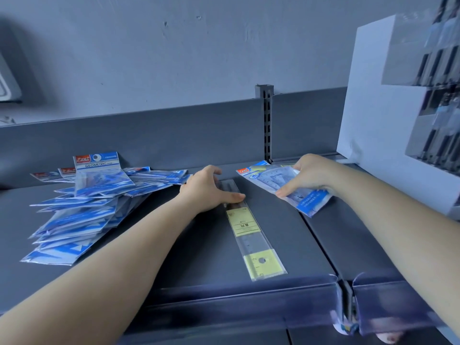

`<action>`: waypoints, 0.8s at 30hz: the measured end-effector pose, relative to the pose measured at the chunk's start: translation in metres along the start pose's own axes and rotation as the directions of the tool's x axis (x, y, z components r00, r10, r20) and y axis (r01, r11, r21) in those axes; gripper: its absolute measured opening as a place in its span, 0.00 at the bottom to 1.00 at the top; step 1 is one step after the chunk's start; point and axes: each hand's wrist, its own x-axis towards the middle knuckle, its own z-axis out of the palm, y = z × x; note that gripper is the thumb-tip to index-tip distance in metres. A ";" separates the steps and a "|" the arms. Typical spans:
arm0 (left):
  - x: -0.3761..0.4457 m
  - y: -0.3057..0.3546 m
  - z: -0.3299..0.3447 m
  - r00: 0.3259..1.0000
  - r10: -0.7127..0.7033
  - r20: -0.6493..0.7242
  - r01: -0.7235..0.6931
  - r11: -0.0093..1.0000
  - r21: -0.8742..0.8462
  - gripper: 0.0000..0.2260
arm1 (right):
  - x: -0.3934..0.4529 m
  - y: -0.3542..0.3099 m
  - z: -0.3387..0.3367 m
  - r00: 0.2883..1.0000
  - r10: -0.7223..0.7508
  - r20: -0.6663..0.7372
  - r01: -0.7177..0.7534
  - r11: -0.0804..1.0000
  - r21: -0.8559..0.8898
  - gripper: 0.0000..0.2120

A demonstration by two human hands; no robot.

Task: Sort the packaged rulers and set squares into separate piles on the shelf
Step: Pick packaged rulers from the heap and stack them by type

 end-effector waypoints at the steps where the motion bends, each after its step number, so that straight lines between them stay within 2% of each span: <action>1: -0.001 0.000 -0.001 1.000 0.003 -0.015 -0.004 0.998 -0.069 0.33 | 0.000 0.002 0.000 1.000 -0.015 -0.014 0.016 0.999 0.047 0.22; 5: -0.003 0.000 -0.005 0.994 -0.057 -0.097 0.012 0.909 -0.416 0.29 | 0.000 0.003 -0.001 0.991 -0.111 -0.074 0.126 0.962 0.241 0.24; 9: -0.007 0.008 -0.017 0.988 -0.139 -0.061 0.046 0.657 -0.753 0.28 | -0.004 -0.003 -0.005 0.985 -0.146 -0.092 0.171 0.893 0.417 0.09; 11: -0.010 0.012 -0.025 0.982 -0.168 -0.083 0.031 0.583 -0.812 0.27 | -0.006 -0.005 -0.009 0.985 -0.143 -0.095 0.171 0.827 0.535 0.04; 16: -0.023 0.011 -0.052 0.958 -0.240 -0.156 -0.043 0.417 -0.908 0.20 | -0.014 -0.017 -0.012 0.977 -0.176 -0.123 0.210 0.657 0.724 0.09; 24: -0.049 -0.029 -0.118 0.888 -0.319 -0.330 -0.243 0.282 -0.928 0.18 | -0.036 -0.075 -0.002 0.950 -0.298 -0.097 0.268 0.610 0.746 0.09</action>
